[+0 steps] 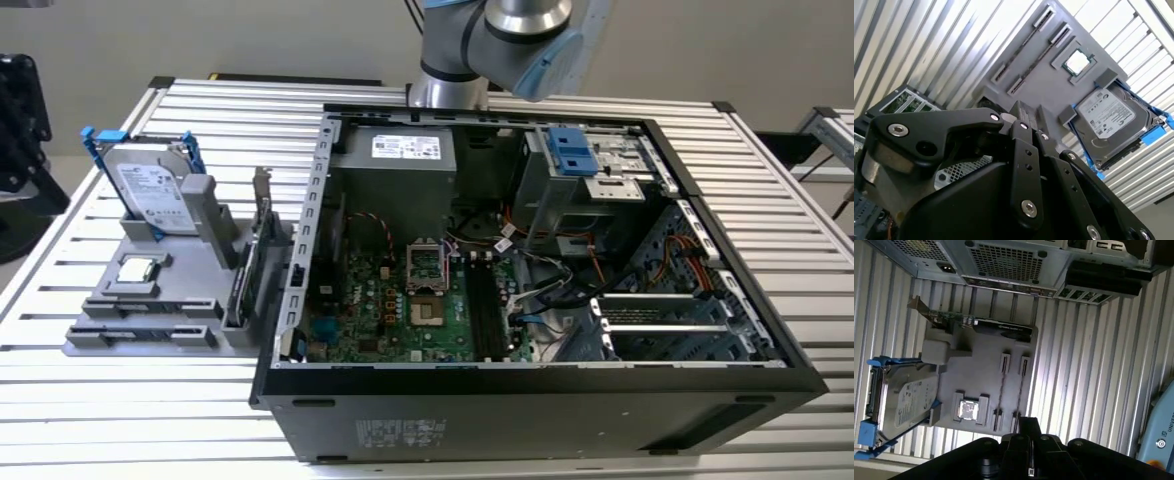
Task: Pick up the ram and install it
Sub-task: 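Pick up the ram and move it above insertion slot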
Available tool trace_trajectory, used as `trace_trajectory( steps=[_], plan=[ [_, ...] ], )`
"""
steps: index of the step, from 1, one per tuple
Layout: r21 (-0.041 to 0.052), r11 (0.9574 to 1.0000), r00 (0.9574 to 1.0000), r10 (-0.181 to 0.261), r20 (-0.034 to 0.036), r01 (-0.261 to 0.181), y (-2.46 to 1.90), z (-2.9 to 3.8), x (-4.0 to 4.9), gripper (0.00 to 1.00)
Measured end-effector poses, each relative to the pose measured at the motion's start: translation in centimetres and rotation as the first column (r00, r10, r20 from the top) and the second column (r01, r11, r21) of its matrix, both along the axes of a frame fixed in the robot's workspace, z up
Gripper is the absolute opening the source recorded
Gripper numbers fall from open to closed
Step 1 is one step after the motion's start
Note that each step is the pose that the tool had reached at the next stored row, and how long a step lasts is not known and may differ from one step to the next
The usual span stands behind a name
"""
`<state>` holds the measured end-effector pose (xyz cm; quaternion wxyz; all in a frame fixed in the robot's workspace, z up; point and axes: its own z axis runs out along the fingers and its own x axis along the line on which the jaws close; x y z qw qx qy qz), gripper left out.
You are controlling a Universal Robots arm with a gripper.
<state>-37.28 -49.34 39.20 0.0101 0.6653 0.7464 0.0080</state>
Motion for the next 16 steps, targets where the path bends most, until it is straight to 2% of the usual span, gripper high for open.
trace_trajectory(
  steps=[5, 9, 16],
  plan=[
    [-0.0001, 0.9986, 0.9986, -0.053, -0.0076, 0.053, 0.00, -0.01, -0.04, 0.00],
    [0.0003, 0.9956, 0.9956, -0.093, -0.0090, 0.093, 0.00, 0.00, -0.10, 0.00],
    [0.0013, 0.9951, 0.9951, -0.099, -0.0091, 0.099, 0.00, -0.01, -0.13, 0.00]
  ],
)
